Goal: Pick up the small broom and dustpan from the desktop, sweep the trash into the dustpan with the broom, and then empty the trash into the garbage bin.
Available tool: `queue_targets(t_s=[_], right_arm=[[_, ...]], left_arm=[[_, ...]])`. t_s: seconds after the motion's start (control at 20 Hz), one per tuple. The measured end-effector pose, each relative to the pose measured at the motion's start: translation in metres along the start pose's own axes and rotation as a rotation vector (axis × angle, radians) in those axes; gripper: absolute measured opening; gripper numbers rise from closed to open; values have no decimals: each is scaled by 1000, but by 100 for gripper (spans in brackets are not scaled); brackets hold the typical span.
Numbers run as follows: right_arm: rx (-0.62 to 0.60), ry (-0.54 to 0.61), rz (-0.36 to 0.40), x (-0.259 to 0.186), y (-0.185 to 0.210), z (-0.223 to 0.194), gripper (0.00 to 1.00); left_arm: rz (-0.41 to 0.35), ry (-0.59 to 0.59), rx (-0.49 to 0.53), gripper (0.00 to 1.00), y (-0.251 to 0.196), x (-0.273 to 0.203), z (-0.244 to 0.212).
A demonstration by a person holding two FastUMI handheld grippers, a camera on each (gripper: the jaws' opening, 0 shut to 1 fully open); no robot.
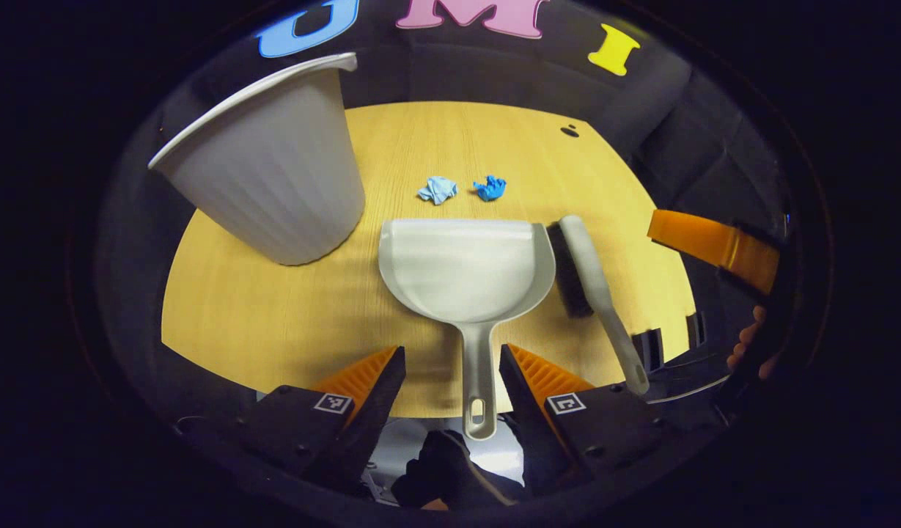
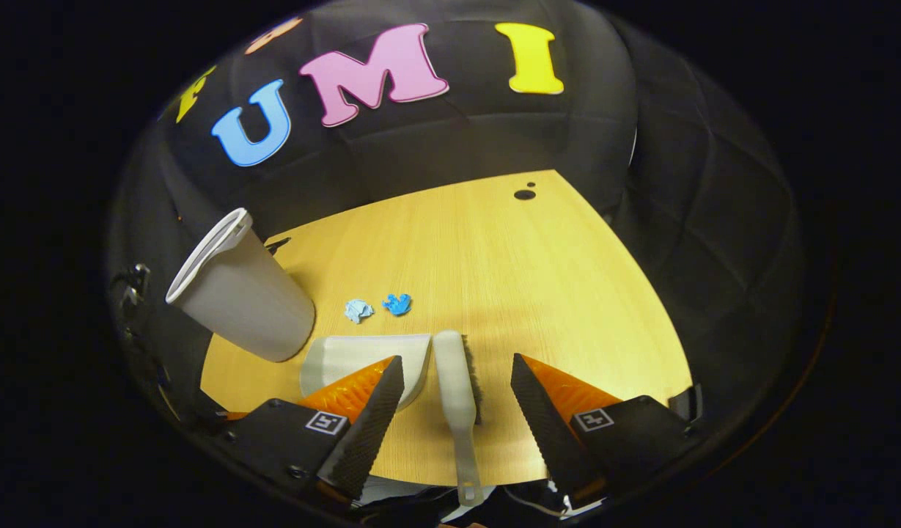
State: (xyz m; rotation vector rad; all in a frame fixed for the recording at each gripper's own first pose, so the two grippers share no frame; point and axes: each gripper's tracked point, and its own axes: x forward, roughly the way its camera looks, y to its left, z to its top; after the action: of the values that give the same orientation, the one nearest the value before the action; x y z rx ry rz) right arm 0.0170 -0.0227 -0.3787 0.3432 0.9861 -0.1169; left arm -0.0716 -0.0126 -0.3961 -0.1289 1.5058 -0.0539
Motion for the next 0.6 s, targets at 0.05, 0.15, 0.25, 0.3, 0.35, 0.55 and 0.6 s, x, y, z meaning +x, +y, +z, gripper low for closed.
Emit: queue_targets(t_s=[0.05, 0.15, 0.25, 0.3, 0.35, 0.55, 0.6], right_arm=[[18, 23, 13, 8, -5, -2, 96], [0, 68, 41, 20, -14, -7, 96], [-25, 109, 43, 29, -27, -11, 96], [-23, 126, 50, 30, -30, -11, 96], [-24, 143, 56, 32, -31, -12, 96], [-19, 209, 44, 34, -28, -23, 96], [-23, 227, 40, 32, -25, -27, 96]], left_arm=[[1, 41, -20, 79, -3, 8, -1], [-13, 129, -70, 79, -12, 20, -6], [-2, 181, -65, 79, -17, 33, -4], [12, 189, -51, 79, -17, 40, 1], [25, 198, -41, 79, -17, 45, 5], [27, 248, -60, 80, -13, 61, 15], [21, 260, -64, 79, -11, 64, 16]])
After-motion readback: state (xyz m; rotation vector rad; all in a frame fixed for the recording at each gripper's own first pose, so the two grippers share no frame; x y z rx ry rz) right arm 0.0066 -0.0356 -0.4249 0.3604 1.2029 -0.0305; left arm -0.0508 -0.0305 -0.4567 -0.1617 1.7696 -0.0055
